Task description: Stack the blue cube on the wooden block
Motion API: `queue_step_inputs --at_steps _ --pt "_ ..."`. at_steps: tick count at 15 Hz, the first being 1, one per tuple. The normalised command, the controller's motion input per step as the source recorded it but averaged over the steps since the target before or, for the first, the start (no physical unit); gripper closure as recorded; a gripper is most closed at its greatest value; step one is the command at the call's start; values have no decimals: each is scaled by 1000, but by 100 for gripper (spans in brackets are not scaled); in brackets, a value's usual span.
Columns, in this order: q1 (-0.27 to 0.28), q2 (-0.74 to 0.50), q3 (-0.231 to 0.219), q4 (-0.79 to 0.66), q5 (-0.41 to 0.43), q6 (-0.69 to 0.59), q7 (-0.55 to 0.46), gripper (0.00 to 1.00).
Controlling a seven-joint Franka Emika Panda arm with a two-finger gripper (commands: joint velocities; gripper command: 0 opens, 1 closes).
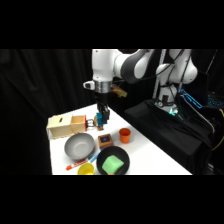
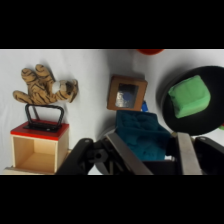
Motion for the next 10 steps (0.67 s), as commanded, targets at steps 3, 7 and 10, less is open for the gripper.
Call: queue_step_inputs --at_steps 3,7,10 --pt "-54 251 -7 266 181 -82 -271 77" --pt "-40 254 5 237 161 -24 -222 77" --pt "-35 208 7 202 149 32 -194 77"
